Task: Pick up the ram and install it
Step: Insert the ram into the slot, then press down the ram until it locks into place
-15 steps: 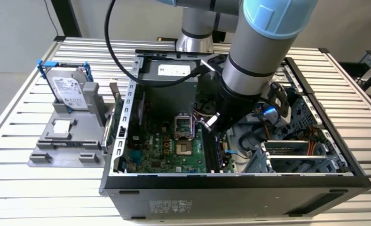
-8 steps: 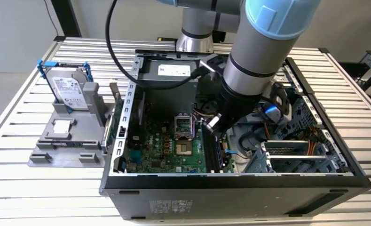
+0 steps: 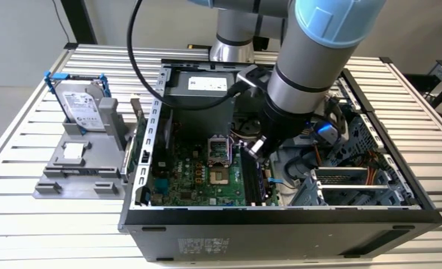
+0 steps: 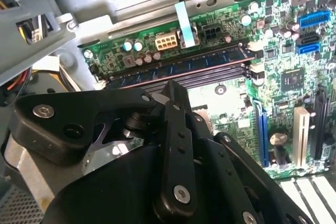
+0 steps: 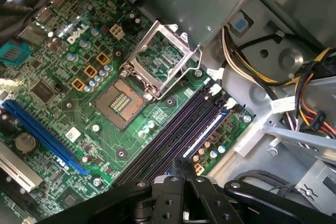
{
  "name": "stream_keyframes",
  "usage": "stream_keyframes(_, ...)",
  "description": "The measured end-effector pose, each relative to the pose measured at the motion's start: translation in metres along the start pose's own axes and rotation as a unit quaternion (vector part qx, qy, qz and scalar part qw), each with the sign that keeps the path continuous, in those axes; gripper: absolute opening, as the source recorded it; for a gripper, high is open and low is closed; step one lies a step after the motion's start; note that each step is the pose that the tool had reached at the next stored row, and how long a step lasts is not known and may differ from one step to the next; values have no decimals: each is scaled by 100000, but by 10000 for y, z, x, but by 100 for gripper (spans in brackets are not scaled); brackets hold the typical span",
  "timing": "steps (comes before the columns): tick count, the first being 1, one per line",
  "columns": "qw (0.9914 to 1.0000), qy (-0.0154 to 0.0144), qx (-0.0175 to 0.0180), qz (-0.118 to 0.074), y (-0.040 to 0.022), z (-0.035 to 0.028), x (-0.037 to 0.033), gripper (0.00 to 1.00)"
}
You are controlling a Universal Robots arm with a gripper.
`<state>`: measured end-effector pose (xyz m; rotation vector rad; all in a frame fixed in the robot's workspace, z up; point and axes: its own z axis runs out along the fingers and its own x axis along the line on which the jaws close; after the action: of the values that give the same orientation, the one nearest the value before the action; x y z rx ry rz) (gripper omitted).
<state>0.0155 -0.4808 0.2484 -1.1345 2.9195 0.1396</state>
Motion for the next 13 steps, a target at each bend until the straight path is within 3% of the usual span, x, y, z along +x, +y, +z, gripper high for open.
stream_keyframes(7, 99913, -61, -315, -4150, -1, 0, -1, 0)
stream_keyframes(13, 99662, -667, -134, -8185, -1, 1, -2, 0)
